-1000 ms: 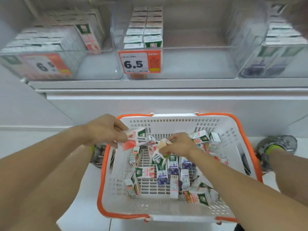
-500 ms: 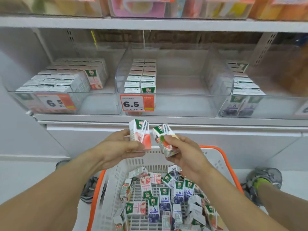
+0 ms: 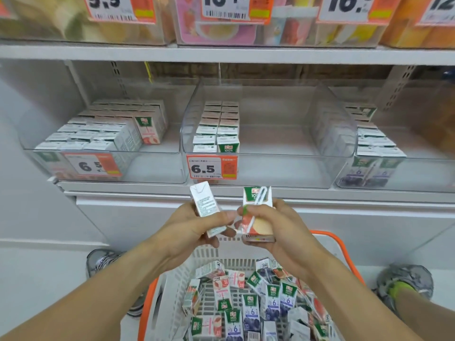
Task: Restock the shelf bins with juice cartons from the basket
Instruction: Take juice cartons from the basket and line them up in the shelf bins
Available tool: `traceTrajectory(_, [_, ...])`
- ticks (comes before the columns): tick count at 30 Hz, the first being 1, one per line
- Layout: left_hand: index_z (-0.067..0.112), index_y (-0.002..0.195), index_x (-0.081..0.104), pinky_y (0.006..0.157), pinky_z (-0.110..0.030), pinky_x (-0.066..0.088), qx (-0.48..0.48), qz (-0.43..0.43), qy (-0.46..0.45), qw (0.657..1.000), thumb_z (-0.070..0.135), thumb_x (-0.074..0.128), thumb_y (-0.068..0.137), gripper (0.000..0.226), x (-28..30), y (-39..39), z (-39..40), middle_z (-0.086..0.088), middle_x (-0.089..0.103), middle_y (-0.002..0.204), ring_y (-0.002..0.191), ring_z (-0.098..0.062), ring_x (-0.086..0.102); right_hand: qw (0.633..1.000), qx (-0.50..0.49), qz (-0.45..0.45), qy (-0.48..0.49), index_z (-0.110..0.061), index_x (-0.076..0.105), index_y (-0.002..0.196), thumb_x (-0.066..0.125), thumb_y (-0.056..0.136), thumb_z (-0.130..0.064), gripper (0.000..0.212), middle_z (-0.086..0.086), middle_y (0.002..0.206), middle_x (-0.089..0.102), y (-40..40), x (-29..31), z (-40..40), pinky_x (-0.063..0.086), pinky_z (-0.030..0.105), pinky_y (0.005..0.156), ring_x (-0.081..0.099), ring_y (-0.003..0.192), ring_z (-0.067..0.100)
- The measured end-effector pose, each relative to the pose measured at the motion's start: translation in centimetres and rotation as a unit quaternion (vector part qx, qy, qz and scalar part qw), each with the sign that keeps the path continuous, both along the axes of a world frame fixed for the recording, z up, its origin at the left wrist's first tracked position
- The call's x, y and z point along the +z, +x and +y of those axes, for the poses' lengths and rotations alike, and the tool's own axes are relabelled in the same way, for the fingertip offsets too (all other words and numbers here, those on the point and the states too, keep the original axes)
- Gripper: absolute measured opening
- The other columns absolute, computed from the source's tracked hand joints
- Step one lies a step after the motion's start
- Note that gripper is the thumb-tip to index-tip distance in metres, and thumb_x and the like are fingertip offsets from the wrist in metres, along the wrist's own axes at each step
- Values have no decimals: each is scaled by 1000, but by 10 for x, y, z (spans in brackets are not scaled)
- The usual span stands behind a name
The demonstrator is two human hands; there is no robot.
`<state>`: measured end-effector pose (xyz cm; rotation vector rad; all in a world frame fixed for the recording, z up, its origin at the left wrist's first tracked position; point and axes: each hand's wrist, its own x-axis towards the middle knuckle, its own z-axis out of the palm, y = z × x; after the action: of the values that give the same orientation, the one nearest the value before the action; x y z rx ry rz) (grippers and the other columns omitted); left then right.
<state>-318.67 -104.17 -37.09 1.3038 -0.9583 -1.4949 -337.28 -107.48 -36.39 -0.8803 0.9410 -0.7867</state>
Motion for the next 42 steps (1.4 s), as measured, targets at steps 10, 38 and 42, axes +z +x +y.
traceTrajectory(10, [7,114,57,51,-28,46,87,42,-53,994,36,70,79,48,14,6,-6,-13,69,80,77,-31,61,982,-14,-45,-181,-16,60,124,62,97,-26,28,14,105,71,0,73,-47,59,48,76,70,91,35])
traceTrajectory(38, [13,108,51,55,-26,46,191,-54,-113,974,57,72,66,64,18,31,-14,0,72,67,48,-4,55,719,69,580,-376,-16,74,85,88,64,-52,44,0,81,72,77,105,-116,58,32,72,71,69,18])
traceTrajectory(42, [15,111,50,53,-21,49,222,-60,-112,967,42,72,83,45,10,32,-17,-3,72,86,54,0,59,703,119,589,-381,-3,69,81,54,98,-35,40,20,80,70,69,83,-113,53,40,76,60,68,23])
